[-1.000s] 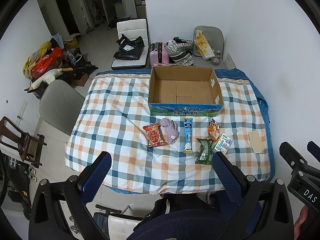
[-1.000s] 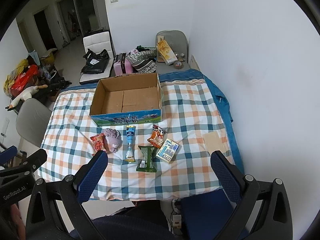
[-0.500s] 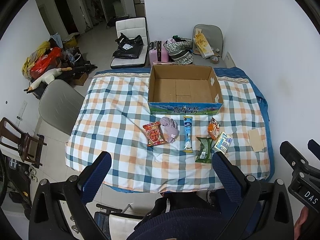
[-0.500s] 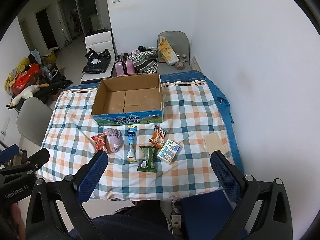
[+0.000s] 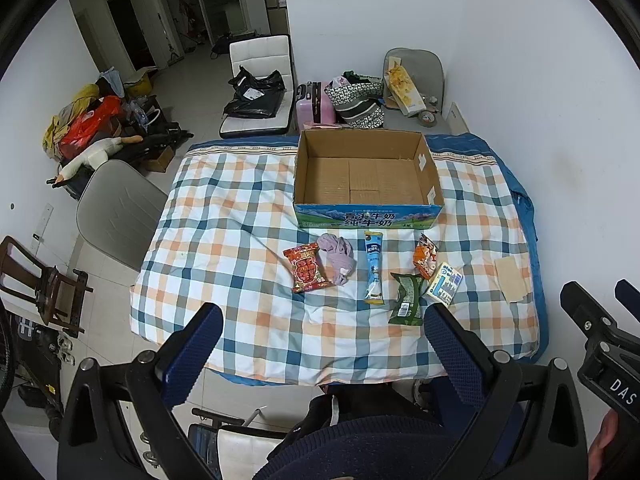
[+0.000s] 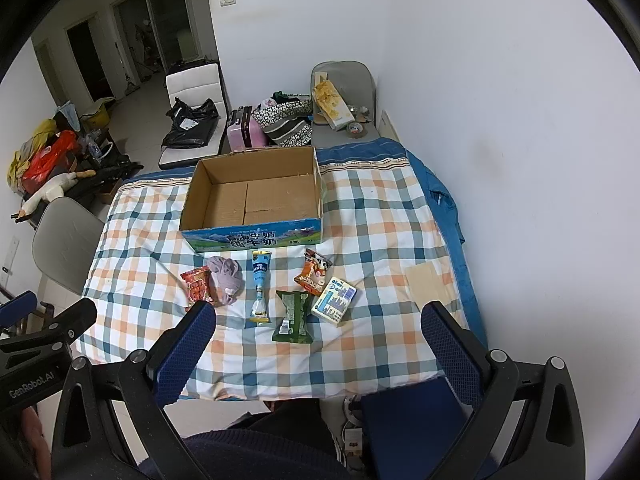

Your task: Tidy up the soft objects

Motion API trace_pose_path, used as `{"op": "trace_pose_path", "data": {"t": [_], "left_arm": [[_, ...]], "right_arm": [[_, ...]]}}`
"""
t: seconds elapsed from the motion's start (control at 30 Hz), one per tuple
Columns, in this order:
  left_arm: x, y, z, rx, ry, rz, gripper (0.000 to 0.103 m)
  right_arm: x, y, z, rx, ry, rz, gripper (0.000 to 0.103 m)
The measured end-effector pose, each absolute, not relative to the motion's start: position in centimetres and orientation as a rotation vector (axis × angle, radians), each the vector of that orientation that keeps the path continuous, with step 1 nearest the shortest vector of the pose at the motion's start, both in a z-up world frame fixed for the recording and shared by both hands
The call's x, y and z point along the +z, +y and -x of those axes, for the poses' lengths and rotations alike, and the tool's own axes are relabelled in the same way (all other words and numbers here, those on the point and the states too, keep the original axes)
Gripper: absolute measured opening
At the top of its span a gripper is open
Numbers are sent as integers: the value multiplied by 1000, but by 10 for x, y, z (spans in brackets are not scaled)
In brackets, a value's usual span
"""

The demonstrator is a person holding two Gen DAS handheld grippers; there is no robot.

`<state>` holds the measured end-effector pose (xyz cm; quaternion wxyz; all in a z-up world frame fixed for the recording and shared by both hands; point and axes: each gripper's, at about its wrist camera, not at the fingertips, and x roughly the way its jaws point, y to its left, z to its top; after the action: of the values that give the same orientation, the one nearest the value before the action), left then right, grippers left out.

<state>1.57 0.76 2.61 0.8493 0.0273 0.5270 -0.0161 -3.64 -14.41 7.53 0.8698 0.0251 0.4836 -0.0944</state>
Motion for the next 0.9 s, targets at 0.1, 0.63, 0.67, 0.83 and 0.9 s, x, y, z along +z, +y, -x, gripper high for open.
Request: {"op": "trace_pose_path", "data": {"t": [0.1, 0.63, 0.67, 0.83, 0.9], "left_arm": [[26, 8, -15, -34, 1111, -58, 103], [26, 7, -15, -38, 1110, -60, 103], [26, 8, -15, -38, 1111, -60, 103], [26, 8, -15, -39, 1109, -58, 103], [26, 8, -15, -39, 1109, -60, 103]], "right_arm": [[76, -144, 37, -199, 1010, -48, 103], [76, -148, 37, -201, 1008, -55, 103], [76, -149, 36, -200, 1007, -55, 103], [77, -150, 36, -202, 1006, -58, 103], [77, -150, 36, -201, 1005, -58, 103]]}}
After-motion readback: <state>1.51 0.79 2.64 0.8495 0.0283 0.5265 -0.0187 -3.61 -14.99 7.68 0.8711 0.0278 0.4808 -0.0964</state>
